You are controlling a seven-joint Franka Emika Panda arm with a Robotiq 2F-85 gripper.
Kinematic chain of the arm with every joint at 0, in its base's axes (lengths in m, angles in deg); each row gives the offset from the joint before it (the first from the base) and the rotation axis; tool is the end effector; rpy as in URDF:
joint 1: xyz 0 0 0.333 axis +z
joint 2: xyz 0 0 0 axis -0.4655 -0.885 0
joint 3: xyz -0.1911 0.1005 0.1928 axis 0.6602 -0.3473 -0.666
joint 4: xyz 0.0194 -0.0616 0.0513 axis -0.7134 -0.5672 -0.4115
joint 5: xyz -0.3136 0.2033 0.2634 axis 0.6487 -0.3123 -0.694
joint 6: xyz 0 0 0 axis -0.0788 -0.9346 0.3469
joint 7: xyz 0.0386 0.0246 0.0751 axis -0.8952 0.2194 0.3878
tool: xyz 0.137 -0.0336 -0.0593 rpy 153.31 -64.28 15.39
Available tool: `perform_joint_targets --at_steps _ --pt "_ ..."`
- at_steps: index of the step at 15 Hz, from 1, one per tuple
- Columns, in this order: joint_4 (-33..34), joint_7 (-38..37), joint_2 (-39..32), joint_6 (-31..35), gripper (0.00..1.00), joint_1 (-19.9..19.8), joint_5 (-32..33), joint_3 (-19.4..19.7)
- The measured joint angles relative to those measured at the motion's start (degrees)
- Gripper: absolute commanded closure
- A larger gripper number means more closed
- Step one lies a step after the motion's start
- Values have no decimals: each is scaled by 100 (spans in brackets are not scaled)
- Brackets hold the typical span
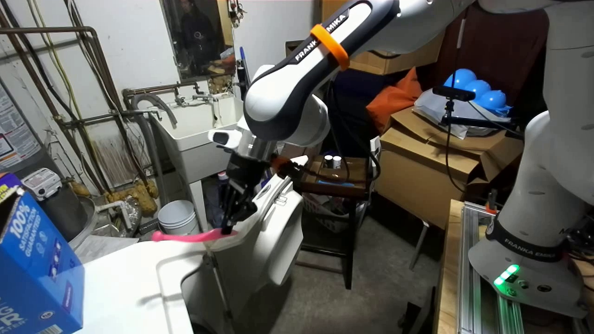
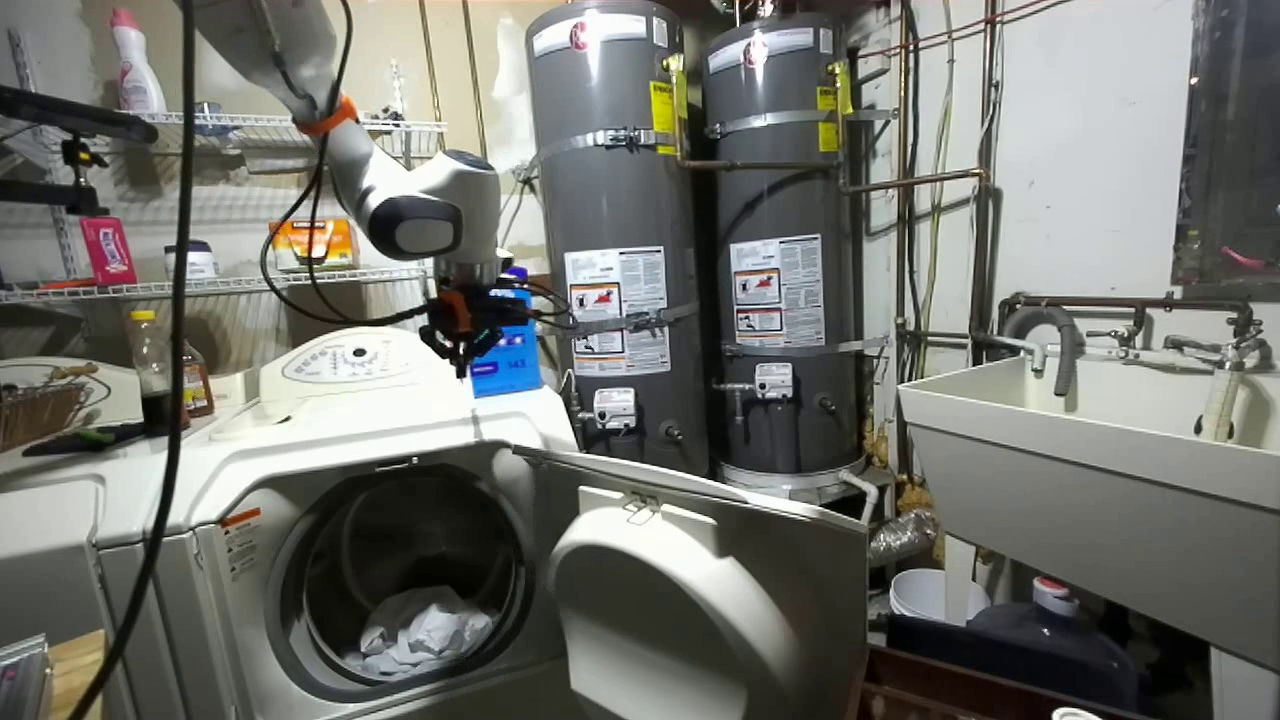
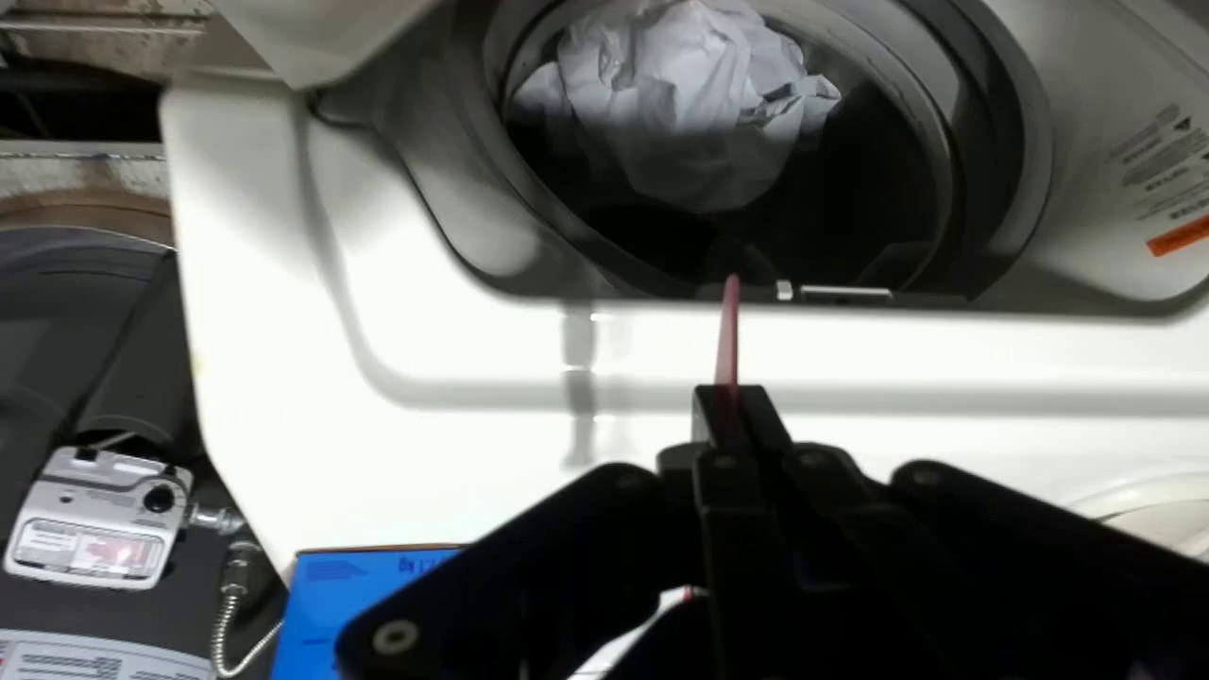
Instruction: Get the pink object from the wooden tray and put it on the washing machine
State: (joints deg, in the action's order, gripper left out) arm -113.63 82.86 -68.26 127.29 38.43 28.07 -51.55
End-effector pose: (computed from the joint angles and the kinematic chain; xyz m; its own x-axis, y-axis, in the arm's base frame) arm 0.5884 0.3252 0.1932 0.3014 0.8127 0.4986 0.9467 -0.3173 -0.0552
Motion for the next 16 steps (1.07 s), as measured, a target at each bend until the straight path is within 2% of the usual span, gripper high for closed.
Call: perform_joint_targets --at_steps 3,6,11,16 --pt "597 -1314 -417 274 99 589 569 -161" --pt "1412 -2331 -1008 262 99 894 1130 -321" --pt "2781 -3501 -2047 -428 99 1262 2459 -268" --pt "3980 -4030 -2836 -1243 99 1572 3412 -174"
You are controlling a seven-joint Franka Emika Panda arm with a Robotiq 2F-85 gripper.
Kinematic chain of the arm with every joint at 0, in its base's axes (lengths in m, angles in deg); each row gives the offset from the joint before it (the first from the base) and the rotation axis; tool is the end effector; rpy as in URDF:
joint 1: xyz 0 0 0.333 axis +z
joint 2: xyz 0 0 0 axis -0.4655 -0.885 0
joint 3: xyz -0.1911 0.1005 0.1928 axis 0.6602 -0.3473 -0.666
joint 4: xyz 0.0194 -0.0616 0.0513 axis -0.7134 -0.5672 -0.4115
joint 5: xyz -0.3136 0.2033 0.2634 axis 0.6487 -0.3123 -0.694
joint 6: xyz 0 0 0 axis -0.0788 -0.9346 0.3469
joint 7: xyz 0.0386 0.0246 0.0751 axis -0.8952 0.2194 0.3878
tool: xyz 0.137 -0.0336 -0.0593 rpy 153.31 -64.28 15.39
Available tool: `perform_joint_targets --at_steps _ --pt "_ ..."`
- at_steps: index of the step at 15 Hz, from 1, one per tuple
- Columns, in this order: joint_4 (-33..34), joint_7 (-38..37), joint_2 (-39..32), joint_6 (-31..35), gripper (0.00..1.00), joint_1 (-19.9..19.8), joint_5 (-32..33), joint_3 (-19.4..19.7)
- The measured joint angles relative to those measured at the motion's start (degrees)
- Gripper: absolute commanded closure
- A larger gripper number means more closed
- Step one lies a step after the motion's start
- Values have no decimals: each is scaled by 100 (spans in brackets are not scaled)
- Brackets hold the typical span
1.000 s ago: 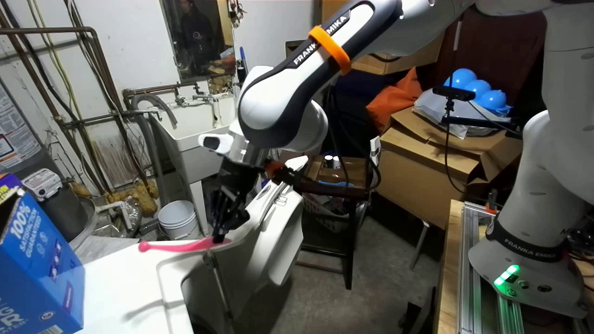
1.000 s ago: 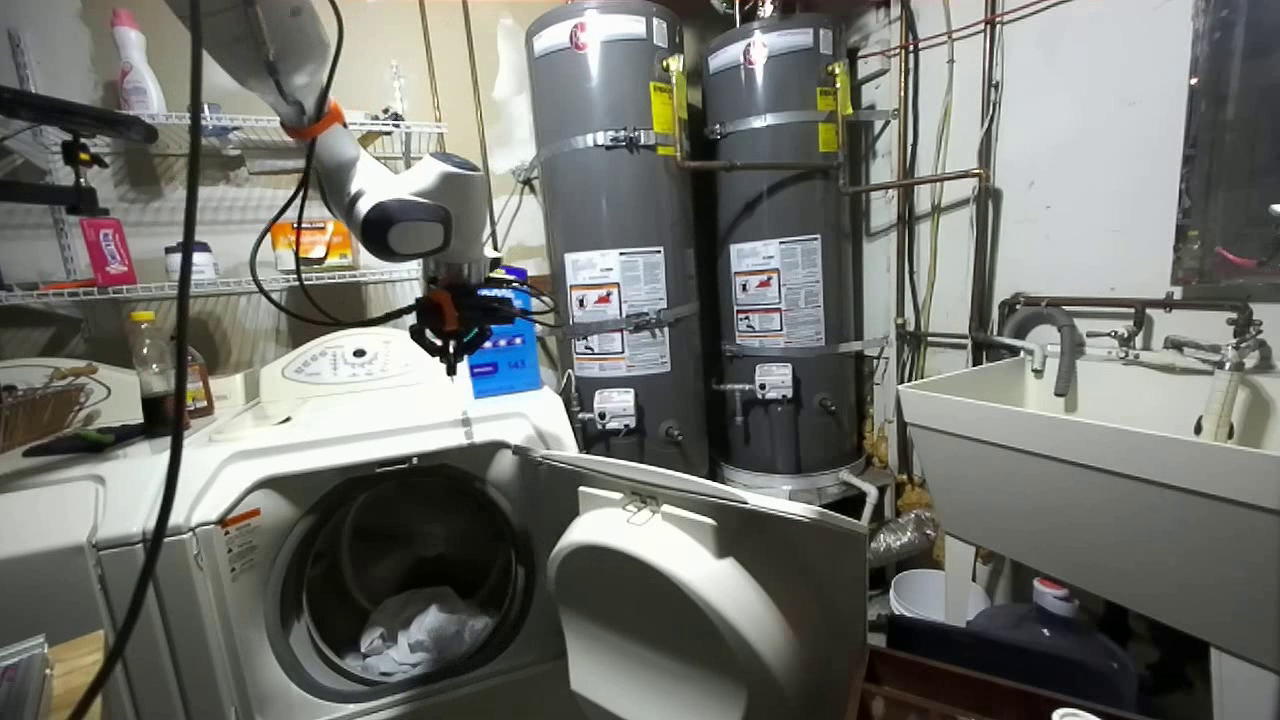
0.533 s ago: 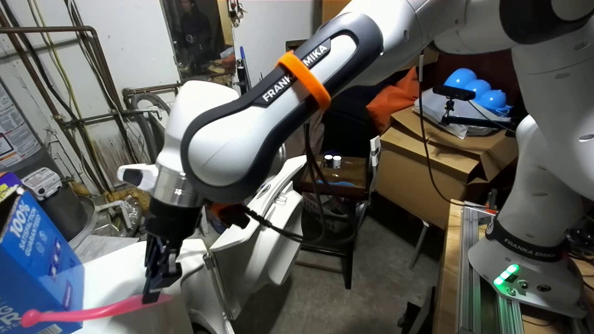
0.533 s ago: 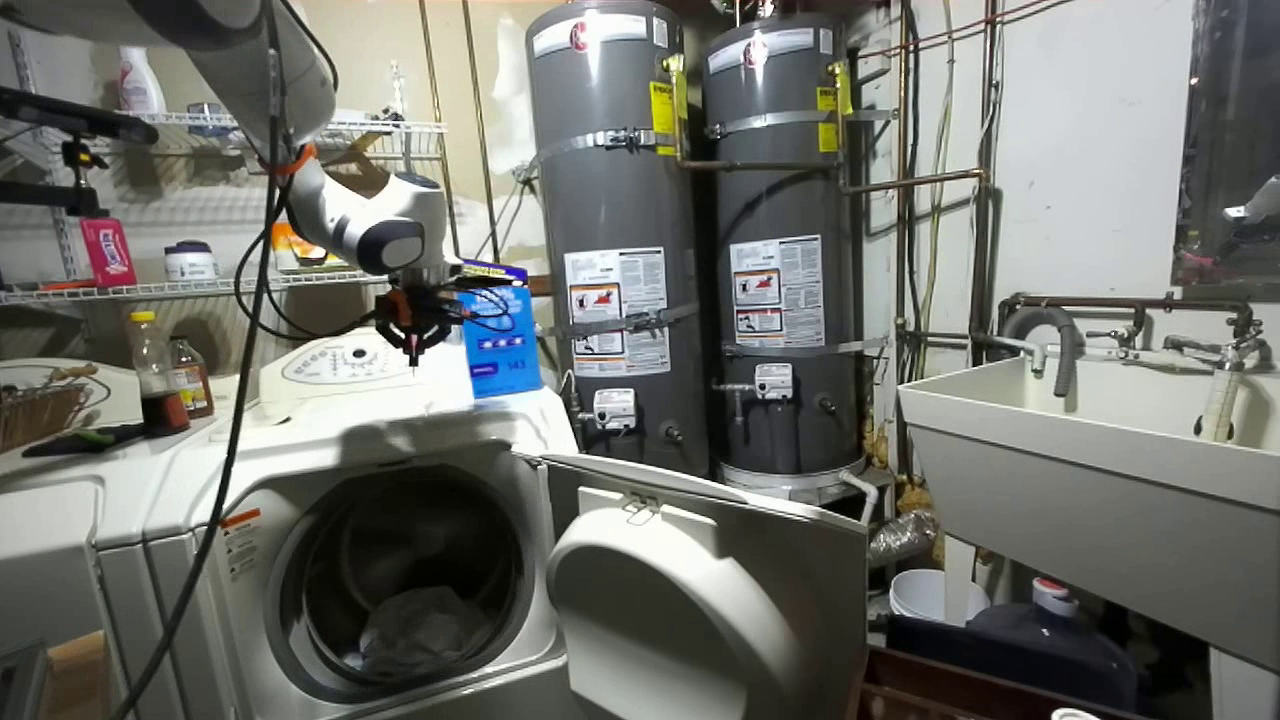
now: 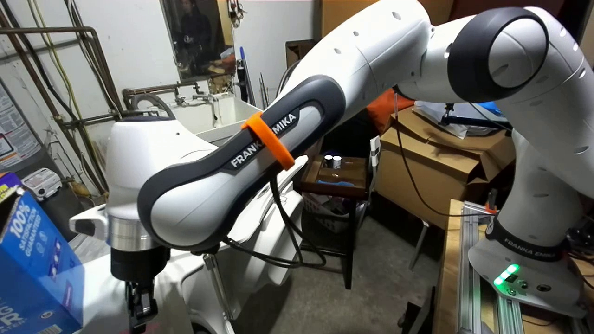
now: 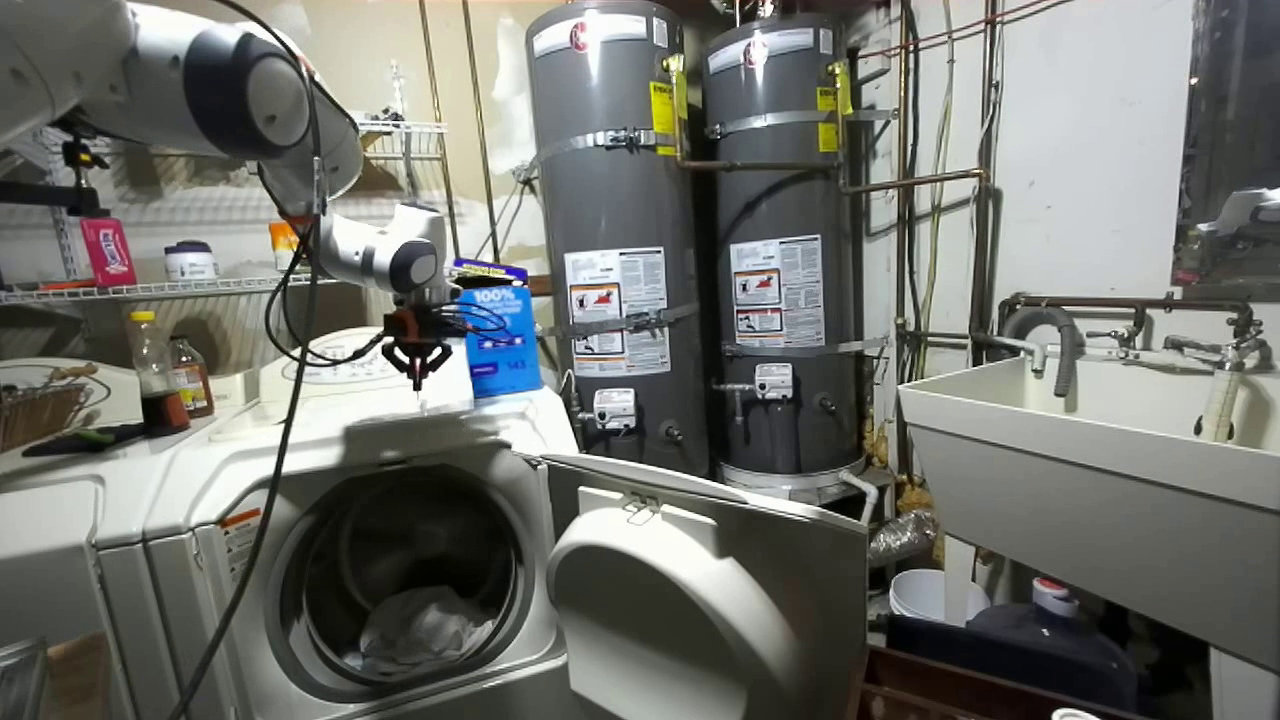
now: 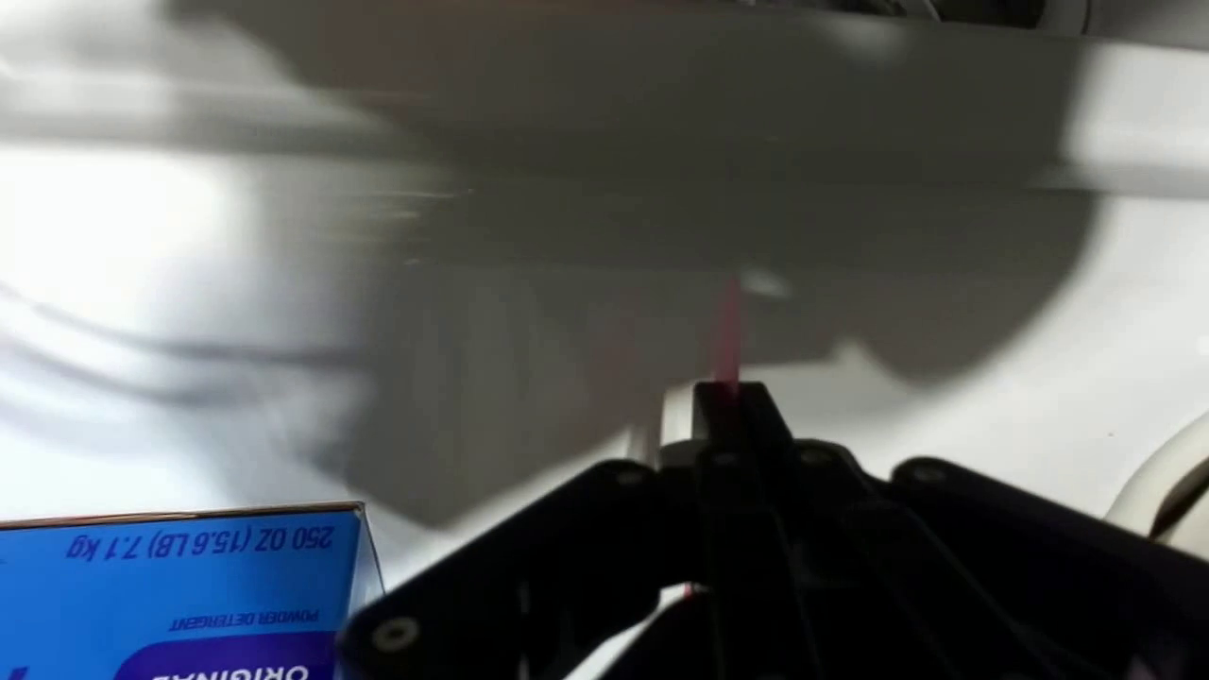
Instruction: Get the pink object from the wooden tray and put it on the washing machine
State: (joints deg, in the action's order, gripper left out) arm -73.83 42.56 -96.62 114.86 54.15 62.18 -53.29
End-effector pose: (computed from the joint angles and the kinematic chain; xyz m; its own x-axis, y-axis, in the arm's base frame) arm 0.5974 0.5537 0.1757 0.3429 0.8696 0.3552 0.9388 -0.3301 -0.0982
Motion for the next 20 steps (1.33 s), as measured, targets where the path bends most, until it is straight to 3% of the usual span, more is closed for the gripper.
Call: perform_joint_targets --at_steps 4,12,13,14,20 --pt "881 -185 -360 -978 99 432 446 329" --pt "2041 -561 -1061 -1406 99 960 987 738" --pt "2158 -568 -1145 -1465 72 1014 1009 769" --pt "2253 -575 -1219 -1485 71 1057 1032 787" --pt "2771 -596 -1448 -1560 30 1247 1095 892"
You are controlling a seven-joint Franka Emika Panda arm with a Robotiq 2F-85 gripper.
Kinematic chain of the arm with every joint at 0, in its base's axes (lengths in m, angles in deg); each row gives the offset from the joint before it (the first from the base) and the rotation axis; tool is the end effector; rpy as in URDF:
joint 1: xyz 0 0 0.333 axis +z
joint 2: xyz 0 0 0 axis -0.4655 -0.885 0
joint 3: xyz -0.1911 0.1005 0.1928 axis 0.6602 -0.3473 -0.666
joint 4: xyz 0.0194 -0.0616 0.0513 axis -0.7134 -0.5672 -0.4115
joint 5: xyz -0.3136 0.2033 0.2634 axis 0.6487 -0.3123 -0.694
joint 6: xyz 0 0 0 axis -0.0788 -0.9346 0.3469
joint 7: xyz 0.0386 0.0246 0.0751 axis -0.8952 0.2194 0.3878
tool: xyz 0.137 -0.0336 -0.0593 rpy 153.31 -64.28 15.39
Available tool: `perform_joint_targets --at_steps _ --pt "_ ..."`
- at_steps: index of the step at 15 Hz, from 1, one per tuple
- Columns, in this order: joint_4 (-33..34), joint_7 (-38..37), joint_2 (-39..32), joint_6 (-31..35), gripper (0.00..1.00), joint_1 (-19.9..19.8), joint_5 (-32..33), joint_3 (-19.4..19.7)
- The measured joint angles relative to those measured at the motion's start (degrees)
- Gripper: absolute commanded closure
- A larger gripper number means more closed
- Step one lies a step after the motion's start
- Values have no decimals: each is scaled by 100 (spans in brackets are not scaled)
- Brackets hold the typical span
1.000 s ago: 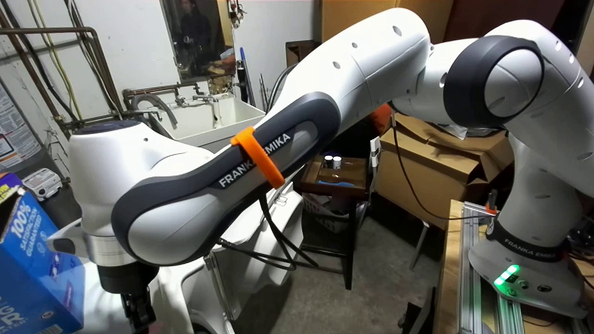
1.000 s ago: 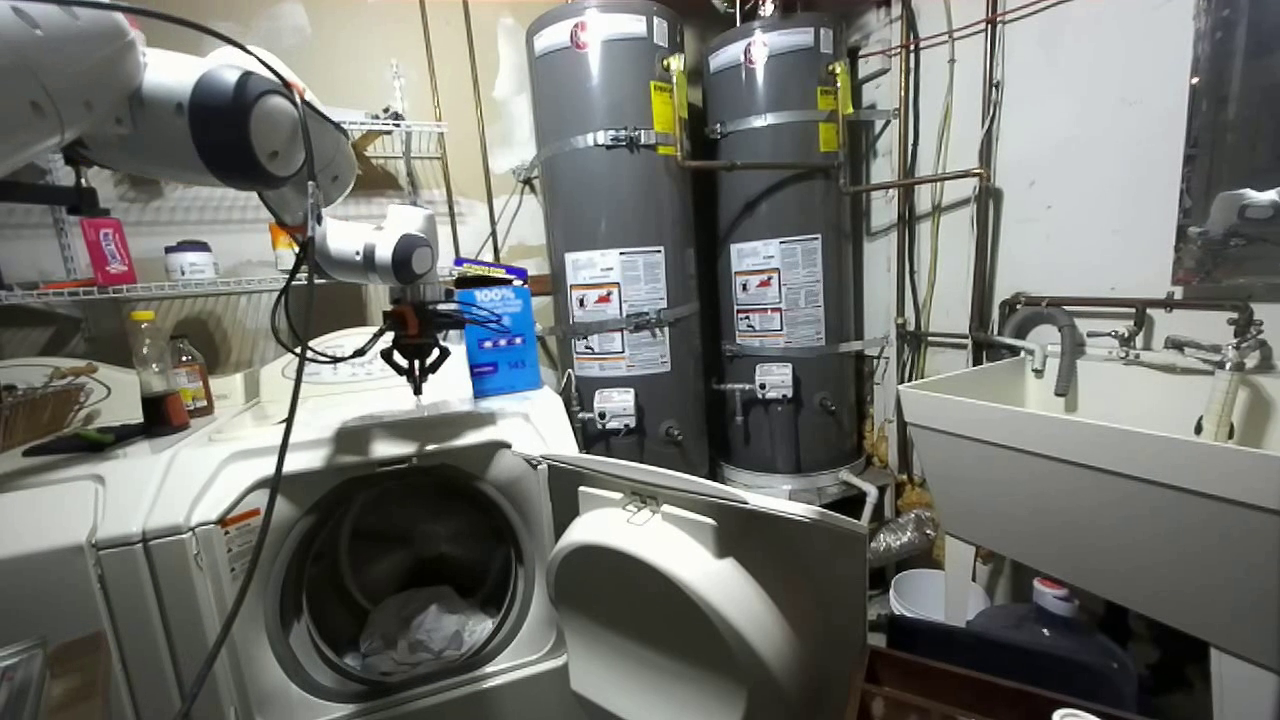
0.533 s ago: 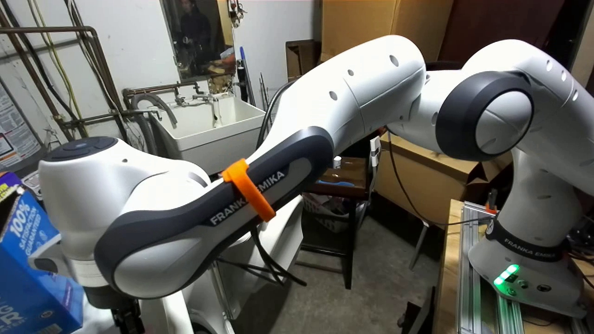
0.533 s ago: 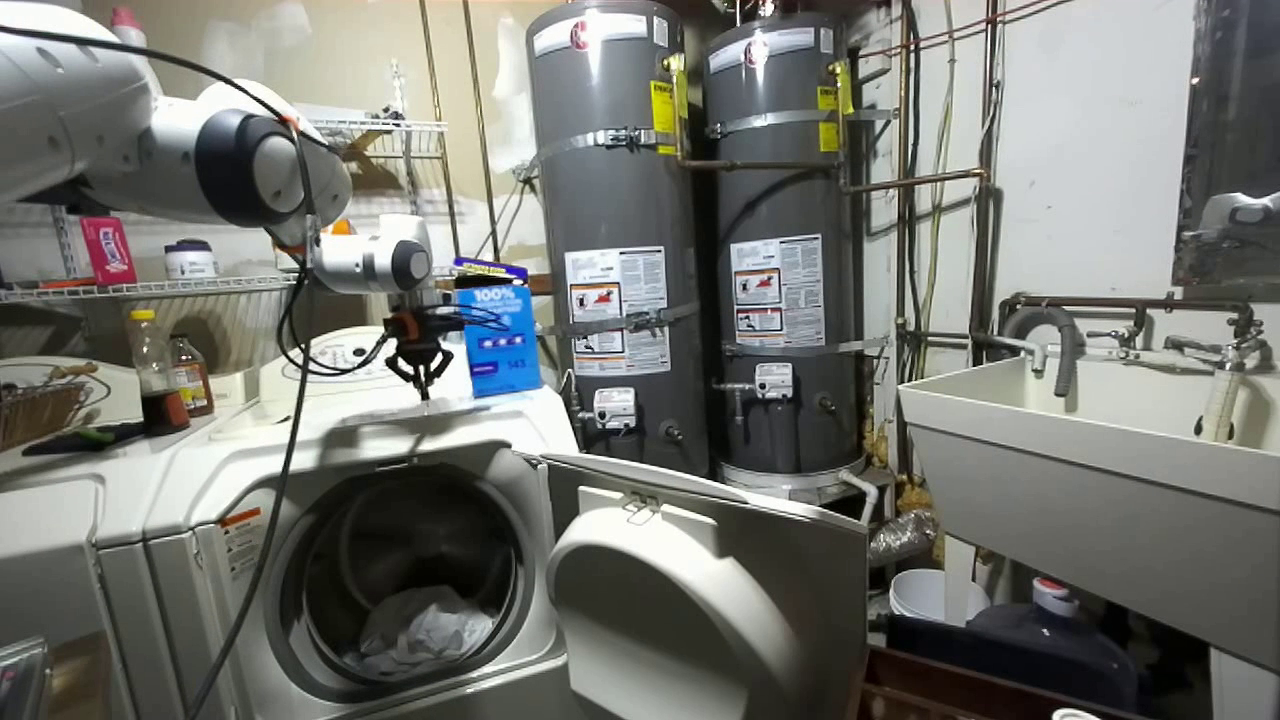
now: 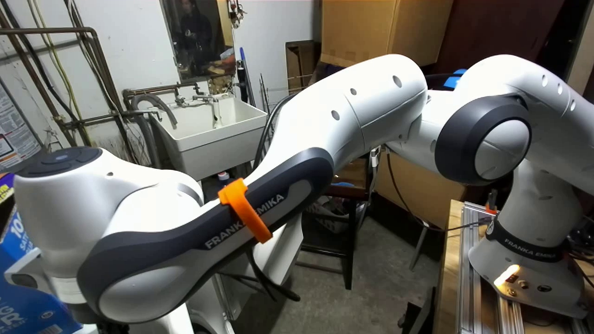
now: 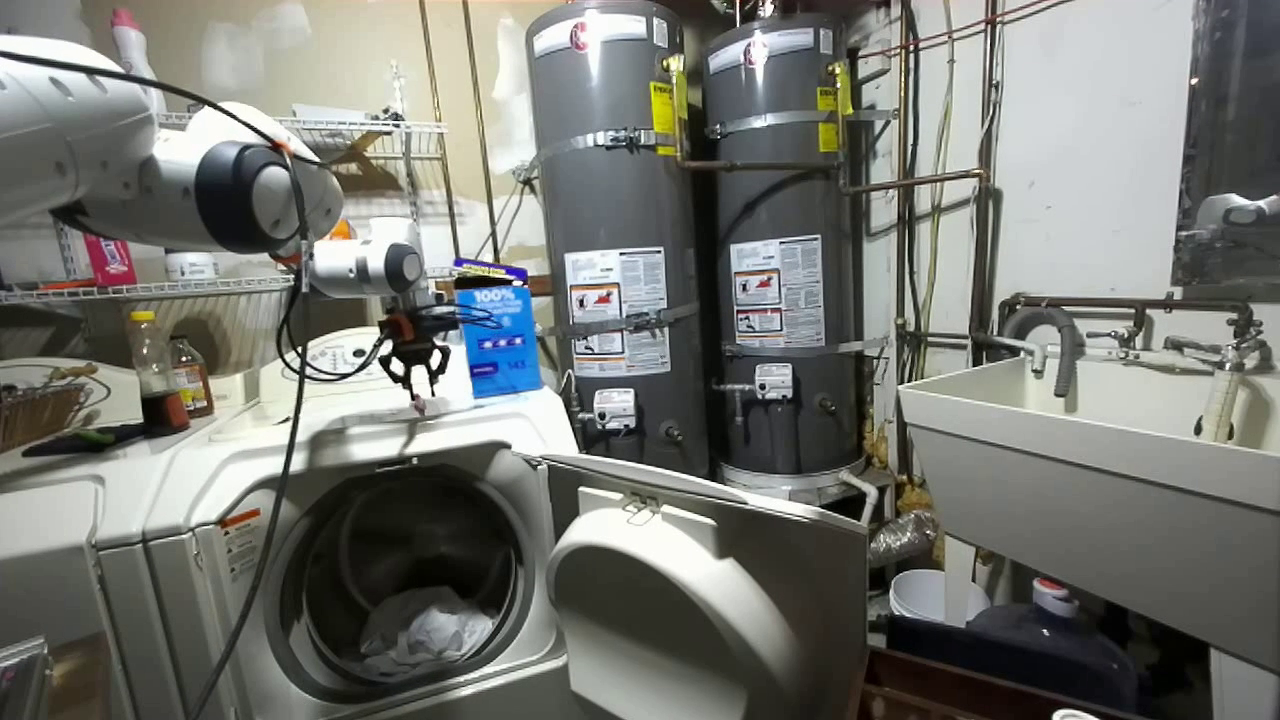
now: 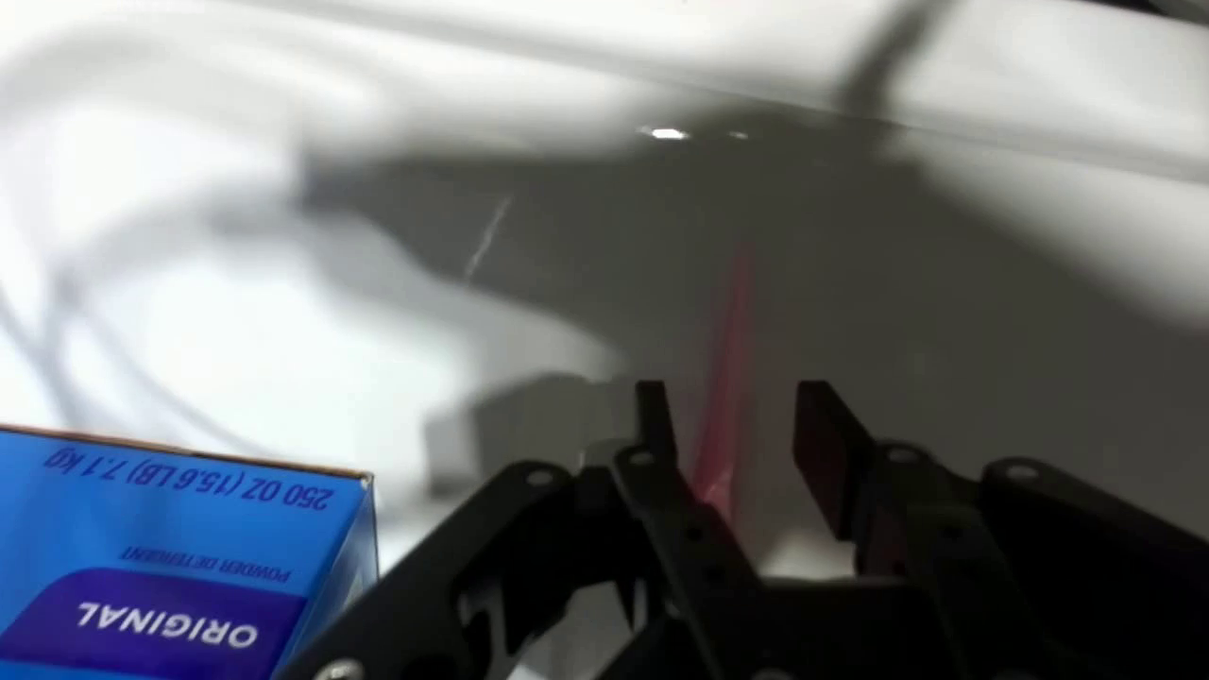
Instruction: Get the pink object from the wooden tray and put it on the washing machine
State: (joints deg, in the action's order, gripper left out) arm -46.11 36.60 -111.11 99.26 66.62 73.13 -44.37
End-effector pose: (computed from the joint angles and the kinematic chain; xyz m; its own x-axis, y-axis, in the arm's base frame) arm 0.6112 0.6061 0.1763 0.2652 0.9458 0.1875 0.9559 -0.2834 0.0777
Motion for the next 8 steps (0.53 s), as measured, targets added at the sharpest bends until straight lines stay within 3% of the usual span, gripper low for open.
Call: perform_joint_targets --at_steps 4,6,7,8 --pt "64 -9 262 31 2 51 77 196" --pt "-77 -36 535 105 0 32 91 315" --pt "-217 -36 689 234 6 -2 91 340" --pt "-411 -22 847 496 0 -54 90 340"
